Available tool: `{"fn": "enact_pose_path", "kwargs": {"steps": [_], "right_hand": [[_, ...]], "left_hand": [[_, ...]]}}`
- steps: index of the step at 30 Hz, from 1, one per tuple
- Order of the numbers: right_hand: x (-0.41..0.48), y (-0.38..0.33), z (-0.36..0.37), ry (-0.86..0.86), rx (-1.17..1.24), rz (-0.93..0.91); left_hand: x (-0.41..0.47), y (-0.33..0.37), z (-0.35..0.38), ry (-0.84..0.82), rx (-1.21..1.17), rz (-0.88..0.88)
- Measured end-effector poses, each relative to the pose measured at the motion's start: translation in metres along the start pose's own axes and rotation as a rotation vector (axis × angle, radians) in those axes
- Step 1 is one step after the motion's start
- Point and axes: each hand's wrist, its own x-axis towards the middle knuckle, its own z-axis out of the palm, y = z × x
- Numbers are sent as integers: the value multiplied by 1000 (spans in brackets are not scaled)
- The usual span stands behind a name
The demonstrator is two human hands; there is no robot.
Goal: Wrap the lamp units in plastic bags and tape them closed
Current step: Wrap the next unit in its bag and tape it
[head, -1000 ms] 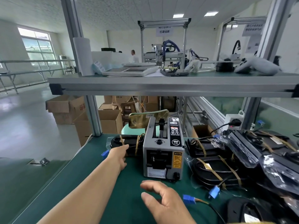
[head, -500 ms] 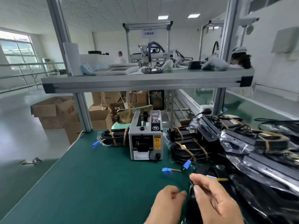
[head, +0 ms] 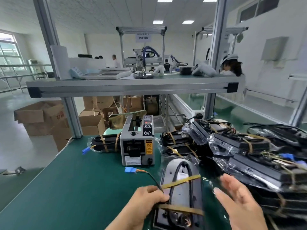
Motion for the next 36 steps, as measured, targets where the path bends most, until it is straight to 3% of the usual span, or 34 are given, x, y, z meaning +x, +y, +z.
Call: {"fn": "enact_pose_path", "kwargs": {"steps": [1,4,6,7,15,17,20,23,27,29,31,34,36], "right_hand": [[3,2,5,-73,-23,57],[7,-3,36,-533,166,325],[4,-12,59,-756,224,305],[4,-16,69,-789,168,246],[-5,-39,105,-788,-15,-47],[-5,-38,106,-781,-62,-94],[-6,-34,105,-722,-165,-136],[-8,-30,107,-653,-289,-186],[-2,-32,102,-573,-306,-215],[5,-32,95,-576,-299,-216],[9,-31,91,-627,-275,-195],[10,-34,95,-720,-264,-177],[8,-39,99,-808,-230,-187]], "left_hand": [[-5,-2,-16,-12,-44,42],[-22,-1,-45,-58,-77,161],[-31,2,-56,-73,4,253],[-35,3,-59,-77,29,285],[-45,2,-80,28,207,348],[-44,0,-82,132,252,393],[-47,6,-85,303,42,507],[-48,20,-78,296,-34,600],[-49,36,-95,295,25,417],[-54,40,-114,455,40,382],[-60,44,-117,604,215,502],[-52,49,-94,374,613,781],[-37,51,-82,231,708,845]]}}
